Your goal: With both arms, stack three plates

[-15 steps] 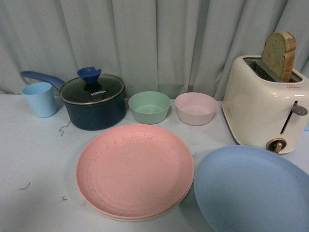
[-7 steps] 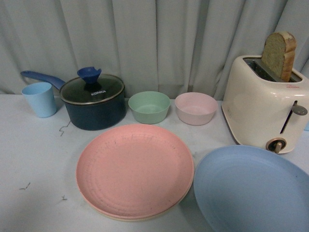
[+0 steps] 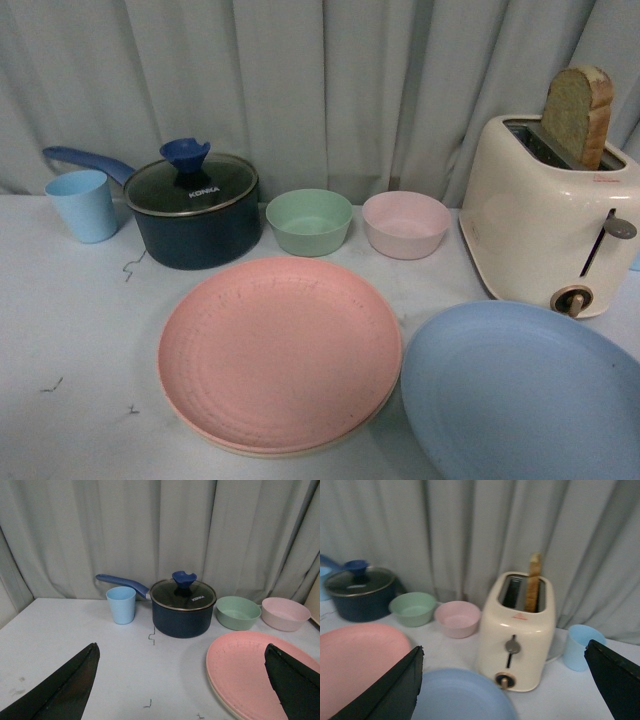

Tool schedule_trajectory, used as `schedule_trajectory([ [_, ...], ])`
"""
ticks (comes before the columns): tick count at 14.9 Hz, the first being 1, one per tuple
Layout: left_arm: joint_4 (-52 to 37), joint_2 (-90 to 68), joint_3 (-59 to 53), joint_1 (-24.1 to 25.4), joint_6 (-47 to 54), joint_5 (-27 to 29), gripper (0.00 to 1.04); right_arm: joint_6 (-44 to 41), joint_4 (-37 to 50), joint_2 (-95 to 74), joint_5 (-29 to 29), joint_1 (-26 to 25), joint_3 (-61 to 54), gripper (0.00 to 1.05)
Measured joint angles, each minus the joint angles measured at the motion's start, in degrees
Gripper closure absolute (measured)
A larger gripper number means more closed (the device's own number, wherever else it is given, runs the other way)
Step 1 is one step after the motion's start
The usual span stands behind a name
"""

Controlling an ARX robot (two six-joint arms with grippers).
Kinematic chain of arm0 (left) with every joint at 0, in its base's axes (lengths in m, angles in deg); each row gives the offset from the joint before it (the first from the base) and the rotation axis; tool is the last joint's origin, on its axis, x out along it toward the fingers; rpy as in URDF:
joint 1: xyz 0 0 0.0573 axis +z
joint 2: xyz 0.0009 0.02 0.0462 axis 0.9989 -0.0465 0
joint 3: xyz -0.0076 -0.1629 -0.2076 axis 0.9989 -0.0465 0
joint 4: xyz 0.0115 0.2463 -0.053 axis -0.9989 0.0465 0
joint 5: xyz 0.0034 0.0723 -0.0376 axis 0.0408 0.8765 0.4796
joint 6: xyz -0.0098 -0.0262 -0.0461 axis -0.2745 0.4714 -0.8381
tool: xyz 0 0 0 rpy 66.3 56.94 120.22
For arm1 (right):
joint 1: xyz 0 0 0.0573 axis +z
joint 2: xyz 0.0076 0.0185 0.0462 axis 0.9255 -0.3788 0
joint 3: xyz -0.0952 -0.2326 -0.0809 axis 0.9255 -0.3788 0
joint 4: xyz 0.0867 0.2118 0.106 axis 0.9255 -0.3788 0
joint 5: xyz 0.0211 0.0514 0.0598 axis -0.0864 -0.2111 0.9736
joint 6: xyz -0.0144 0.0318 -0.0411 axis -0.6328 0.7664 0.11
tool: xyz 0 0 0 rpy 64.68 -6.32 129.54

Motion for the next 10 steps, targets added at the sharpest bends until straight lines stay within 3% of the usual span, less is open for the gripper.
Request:
schedule_trajectory([
  [1,0.02,0.00,0.00,0.00,0.07,0.00,0.07,1.53,6.40,-12.70,-6.10,0.81,4.50,0.06],
  [4,0.02,0.00,0.00,0.00,0.09,0.00,0.07,7.74,2.25,-36.89,-20.98,2.43,13.49,0.06],
  [7,0.02,0.00,0.00,0.00,0.13,-0.02,0.07,11.89,1.33,-52.22,-27.23,4.94,16.09,0.06],
  [10,0.04,0.00,0.00,0.00,0.15,-0.02,0.07,13.60,1.42,-60.59,-29.70,6.43,18.16,0.06],
])
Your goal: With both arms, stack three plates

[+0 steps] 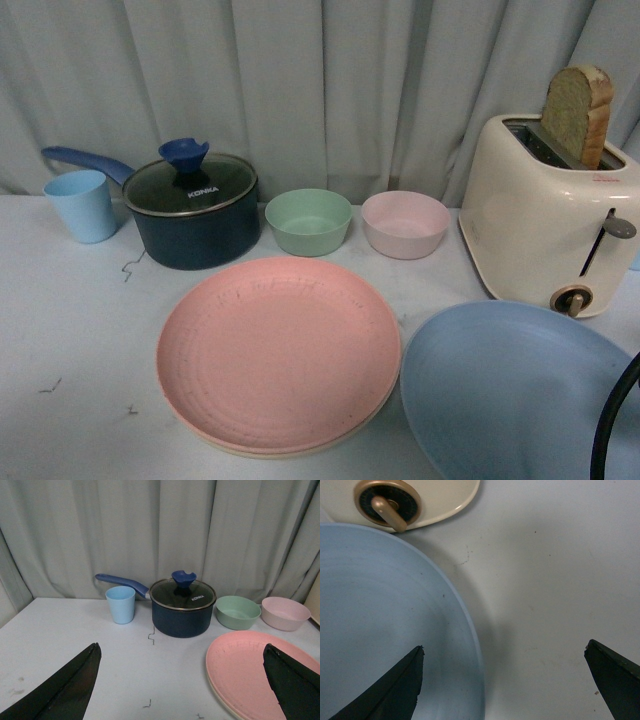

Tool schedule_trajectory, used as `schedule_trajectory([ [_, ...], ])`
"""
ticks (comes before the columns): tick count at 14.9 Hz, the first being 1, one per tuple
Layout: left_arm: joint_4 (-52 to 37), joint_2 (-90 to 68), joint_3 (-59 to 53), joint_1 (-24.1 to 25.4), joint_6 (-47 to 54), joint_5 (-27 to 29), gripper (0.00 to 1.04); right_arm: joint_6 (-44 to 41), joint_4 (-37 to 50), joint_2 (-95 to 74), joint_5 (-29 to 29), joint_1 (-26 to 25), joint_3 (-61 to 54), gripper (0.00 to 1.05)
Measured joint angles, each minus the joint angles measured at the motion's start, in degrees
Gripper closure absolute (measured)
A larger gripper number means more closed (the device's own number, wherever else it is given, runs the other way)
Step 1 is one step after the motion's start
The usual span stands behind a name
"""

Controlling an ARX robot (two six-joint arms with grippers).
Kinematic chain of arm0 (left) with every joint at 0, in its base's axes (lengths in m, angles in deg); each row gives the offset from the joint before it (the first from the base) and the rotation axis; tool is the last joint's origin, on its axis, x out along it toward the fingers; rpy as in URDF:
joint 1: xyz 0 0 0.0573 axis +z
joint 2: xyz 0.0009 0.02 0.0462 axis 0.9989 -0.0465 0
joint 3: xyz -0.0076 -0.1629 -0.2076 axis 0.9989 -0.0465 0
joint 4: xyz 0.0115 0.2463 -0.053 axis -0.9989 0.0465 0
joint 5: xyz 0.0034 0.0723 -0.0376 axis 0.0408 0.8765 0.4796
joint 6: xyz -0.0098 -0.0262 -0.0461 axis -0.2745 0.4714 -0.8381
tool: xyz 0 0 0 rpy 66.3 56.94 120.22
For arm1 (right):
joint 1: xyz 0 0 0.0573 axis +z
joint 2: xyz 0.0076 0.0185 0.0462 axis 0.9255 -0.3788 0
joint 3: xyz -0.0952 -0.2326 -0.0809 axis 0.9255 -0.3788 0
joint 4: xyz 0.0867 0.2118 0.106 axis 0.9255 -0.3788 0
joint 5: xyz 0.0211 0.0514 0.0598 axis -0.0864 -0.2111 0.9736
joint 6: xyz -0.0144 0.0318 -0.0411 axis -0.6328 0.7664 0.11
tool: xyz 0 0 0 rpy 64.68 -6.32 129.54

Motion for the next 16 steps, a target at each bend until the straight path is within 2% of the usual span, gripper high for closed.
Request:
schedule_trajectory([
  [5,-0.02,0.00,0.00,0.00,0.02,0.00,0.07,2.89,-0.04,-7.52,-1.18,2.23,3.63,0.06],
  [6,0.00,0.00,0.00,0.00,0.00,0.00,0.07,3.10,-0.11,-8.33,-1.18,2.23,3.96,0.15],
  [10,0.00,0.00,0.00,0.00,0.02,0.00,0.07,3.48,0.48,-9.60,-0.44,2.10,4.57,0.64],
  [12,0.00,0.00,0.00,0.00,0.02,0.00,0.07,3.54,0.94,-9.40,0.24,1.55,4.57,0.85],
  [14,0.00,0.00,0.00,0.00,0.02,0.00,0.07,3.85,1.77,-7.82,2.62,0.52,3.98,0.98],
  [16,0.00,0.00,0.00,0.00,0.02,0.00,0.07,3.82,1.40,-5.53,4.70,-0.28,2.67,1.01],
])
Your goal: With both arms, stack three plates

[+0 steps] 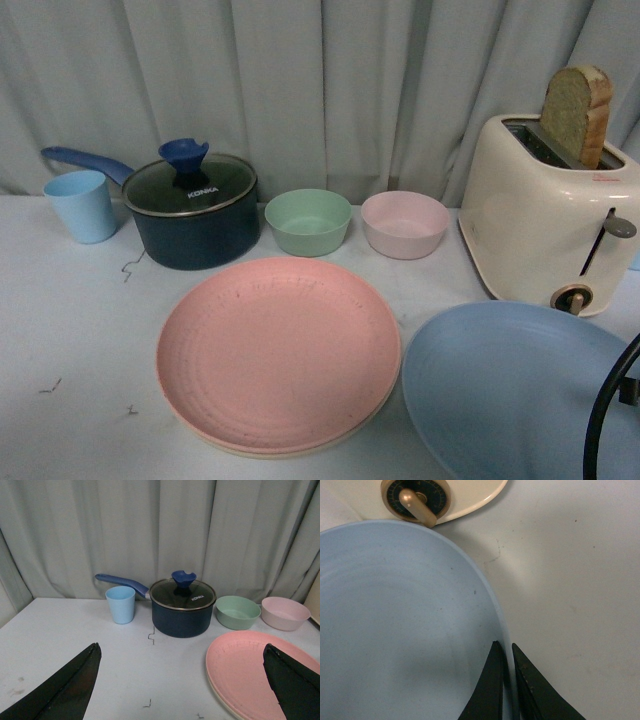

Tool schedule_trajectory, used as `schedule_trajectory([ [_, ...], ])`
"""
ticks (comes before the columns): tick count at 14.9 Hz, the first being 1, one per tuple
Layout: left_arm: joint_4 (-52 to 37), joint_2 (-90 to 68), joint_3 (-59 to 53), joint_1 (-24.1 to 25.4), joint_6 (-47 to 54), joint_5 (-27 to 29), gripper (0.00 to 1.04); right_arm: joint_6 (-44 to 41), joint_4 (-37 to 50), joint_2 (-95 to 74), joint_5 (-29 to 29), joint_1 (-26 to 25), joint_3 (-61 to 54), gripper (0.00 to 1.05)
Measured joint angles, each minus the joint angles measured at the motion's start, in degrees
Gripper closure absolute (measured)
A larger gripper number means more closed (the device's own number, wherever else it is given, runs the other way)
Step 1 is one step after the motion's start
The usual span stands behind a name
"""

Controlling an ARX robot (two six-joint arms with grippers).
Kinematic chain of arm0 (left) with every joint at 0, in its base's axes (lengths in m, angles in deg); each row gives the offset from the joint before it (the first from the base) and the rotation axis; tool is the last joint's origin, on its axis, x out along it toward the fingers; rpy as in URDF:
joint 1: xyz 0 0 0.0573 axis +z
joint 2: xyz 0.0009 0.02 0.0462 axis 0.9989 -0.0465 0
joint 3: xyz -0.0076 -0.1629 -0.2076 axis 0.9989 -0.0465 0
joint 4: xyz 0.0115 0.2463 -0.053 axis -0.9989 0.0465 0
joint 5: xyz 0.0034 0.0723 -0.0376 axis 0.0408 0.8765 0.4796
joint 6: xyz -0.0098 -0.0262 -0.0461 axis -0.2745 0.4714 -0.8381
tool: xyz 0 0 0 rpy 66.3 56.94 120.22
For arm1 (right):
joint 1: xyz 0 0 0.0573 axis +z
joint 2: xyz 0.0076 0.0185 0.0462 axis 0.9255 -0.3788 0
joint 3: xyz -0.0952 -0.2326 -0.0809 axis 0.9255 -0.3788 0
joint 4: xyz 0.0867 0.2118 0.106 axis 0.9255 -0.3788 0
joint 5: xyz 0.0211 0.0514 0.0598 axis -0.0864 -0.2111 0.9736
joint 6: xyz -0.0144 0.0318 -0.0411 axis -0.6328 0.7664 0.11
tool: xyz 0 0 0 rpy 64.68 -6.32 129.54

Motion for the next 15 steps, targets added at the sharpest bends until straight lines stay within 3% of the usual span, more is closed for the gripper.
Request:
schedule_trajectory([
  [5,-0.02,0.00,0.00,0.00,0.00,0.00,0.07,-0.92,-14.45,22.64,4.68,-2.47,-7.50,1.01],
  [7,0.00,0.00,0.00,0.00,0.00,0.00,0.07,-0.72,-19.34,33.33,5.97,-1.05,-7.43,1.01],
  [10,-0.02,0.00,0.00,0.00,0.00,0.00,0.07,4.15,-19.06,35.85,4.68,4.13,-2.67,1.01],
  [15,-0.02,0.00,0.00,0.00,0.00,0.00,0.07,12.55,-15.30,17.84,-3.52,18.14,10.16,1.02],
])
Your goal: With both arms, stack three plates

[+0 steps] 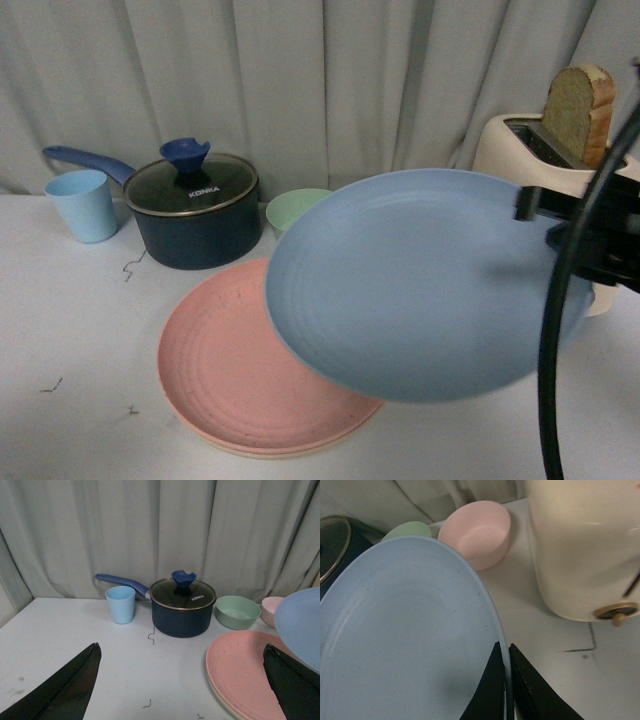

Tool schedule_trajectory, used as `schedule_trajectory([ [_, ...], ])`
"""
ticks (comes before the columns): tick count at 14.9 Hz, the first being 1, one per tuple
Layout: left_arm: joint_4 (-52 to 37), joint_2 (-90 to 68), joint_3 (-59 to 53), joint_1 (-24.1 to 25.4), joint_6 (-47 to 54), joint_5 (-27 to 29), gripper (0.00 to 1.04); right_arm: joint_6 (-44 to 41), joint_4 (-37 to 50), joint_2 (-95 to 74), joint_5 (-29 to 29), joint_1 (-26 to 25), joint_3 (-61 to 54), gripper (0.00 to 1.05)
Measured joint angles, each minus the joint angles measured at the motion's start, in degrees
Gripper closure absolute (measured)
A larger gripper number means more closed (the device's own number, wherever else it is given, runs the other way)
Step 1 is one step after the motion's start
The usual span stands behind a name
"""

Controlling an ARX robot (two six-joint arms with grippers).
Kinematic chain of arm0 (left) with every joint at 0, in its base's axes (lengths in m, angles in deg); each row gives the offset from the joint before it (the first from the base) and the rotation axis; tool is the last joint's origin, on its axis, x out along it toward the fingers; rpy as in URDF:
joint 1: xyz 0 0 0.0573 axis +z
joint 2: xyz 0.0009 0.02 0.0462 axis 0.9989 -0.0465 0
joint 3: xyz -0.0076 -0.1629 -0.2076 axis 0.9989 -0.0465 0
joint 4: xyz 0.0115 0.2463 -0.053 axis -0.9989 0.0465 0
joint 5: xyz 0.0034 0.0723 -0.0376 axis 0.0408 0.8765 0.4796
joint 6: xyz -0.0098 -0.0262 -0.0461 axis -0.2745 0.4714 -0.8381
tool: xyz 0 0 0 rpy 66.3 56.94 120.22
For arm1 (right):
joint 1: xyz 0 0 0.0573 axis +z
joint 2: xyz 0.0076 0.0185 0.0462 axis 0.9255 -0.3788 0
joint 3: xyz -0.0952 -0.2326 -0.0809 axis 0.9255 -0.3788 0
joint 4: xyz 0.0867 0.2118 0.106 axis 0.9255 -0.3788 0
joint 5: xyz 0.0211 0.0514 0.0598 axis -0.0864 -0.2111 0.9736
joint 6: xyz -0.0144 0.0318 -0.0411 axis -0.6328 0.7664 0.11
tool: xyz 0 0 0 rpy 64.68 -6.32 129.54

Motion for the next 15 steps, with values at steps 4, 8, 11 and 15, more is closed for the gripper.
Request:
schedule_trajectory([
  [4,0.00,0.00,0.00,0.00,0.00,0.00,0.07,2.67,-2.16,-8.61,-2.08,5.05,8.37,1.02],
  [8,0.02,0.00,0.00,0.00,0.00,0.00,0.07,4.55,-6.32,-19.30,-4.63,10.27,17.27,1.02],
  [11,0.00,0.00,0.00,0.00,0.00,0.02,0.07,5.68,-6.47,-22.12,-5.22,11.13,18.91,1.02],
  [15,0.02,0.00,0.00,0.00,0.00,0.02,0.07,6.62,-5.05,-23.04,-5.03,12.37,18.23,1.02],
])
